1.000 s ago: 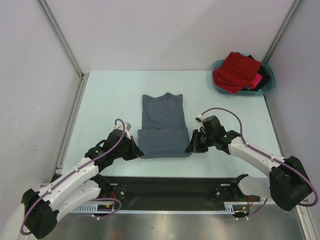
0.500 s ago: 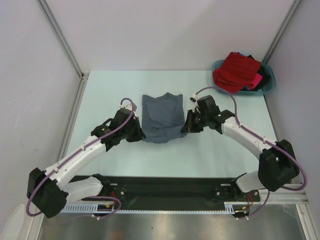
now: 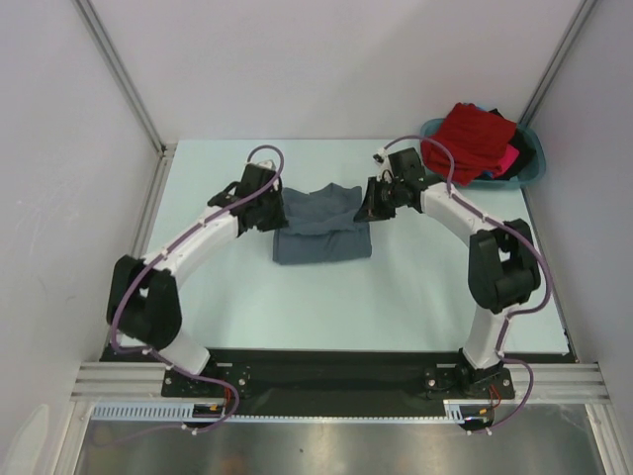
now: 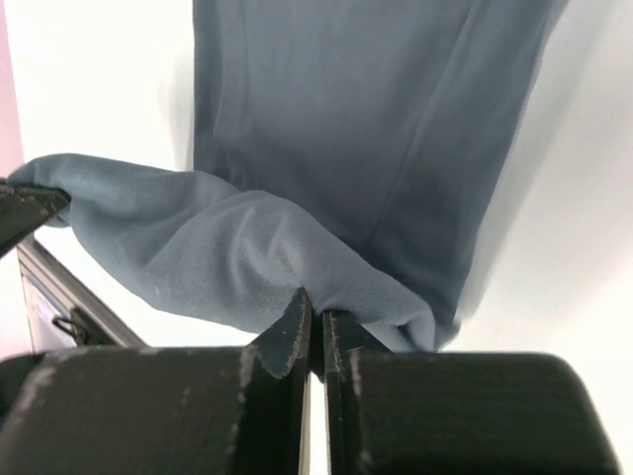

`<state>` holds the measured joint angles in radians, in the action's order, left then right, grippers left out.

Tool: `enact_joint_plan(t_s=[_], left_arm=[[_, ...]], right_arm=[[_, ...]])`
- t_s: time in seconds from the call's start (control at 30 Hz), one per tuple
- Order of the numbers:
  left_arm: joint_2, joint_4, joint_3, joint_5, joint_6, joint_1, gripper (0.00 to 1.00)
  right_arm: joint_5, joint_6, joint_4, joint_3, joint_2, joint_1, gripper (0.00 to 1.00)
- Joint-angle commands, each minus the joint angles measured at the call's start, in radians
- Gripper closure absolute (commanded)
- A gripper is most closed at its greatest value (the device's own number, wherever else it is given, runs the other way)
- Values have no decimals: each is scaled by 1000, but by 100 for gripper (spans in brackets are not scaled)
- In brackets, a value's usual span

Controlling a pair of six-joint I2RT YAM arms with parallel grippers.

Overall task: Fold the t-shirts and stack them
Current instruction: Fold the tshirt

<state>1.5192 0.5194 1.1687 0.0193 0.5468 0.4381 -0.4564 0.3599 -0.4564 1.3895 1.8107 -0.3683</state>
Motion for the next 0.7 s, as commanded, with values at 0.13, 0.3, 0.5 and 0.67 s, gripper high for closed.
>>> enact_joint_plan(t_s=[0.13,0.3,0.5,0.67], left_arm=[[211,-55,248,-67,-80,-85,100],[358,-71,389,-120,-96,-131,100],[518,-67,535,-156,-104,-179,100],[627,-61,644,-228,-82,-216,100]], right_arm=[[-97,-38,-19,264,192,46,95],[-142,-36,-40,434,344,75,92],[-166,-41,-93,666,498,100,92],[-177,-33,-105,761,605,120,90]])
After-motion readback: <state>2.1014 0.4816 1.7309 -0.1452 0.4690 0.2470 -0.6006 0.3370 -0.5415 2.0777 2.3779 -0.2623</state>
